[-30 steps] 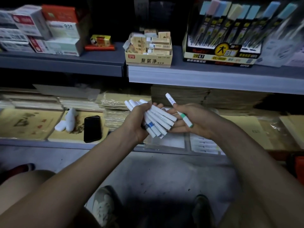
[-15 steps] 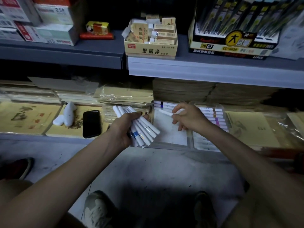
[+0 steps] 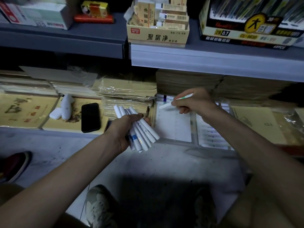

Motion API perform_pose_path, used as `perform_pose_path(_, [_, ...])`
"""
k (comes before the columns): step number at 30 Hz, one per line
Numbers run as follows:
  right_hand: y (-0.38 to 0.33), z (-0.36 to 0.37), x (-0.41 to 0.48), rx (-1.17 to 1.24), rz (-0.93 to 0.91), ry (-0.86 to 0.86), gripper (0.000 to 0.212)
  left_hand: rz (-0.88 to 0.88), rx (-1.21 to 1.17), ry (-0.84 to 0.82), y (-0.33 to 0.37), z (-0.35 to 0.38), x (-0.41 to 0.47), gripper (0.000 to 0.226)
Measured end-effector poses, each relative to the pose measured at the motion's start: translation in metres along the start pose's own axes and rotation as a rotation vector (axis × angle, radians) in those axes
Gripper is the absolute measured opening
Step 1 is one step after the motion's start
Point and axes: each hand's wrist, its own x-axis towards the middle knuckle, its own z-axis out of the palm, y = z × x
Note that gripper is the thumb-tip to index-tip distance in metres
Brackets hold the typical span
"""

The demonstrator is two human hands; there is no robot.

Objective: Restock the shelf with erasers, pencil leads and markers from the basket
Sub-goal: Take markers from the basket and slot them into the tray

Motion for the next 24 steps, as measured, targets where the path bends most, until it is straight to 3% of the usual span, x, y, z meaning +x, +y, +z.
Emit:
perform_pose_path(4, [0.014, 0.004, 0.013, -0.502, -0.254, 0.178, 0.006, 0.004, 0.005, -0.011, 0.002, -0.006, 0.002, 0.012])
perform_pose_path(8, [0.029, 0.015, 0.018, -0.648, -0.305, 0.054, 0.005, 0.006, -0.014, -0.028, 0.000, -0.009, 0.004, 0.013])
perform_pose_path(13, [0.040, 0.033, 0.024, -1.004, -0.481, -0.018, 0.022, -0.005, -0.015, -0.024, -0.001, -0.010, 0.007, 0.006])
perform_pose_path(18, [0.039, 0.047, 0.025, -1.149, -0.525, 0.015, 0.025, 0.006, -0.047, -0.054, 0.001, -0.007, 0.003, 0.007])
perform_pose_path(21, [0.039, 0.049, 0.028, -1.172, -0.527, -0.005, 0.027, -0.003, -0.102, -0.092, 0.003, -0.008, 0.000, 0.022])
perform_pose_path(24, [0.031, 0.050, 0.022, -0.944, -0.428, 0.066, 0.031, 0.000, -0.165, -0.137, 0.004, -0.008, -0.004, 0.034])
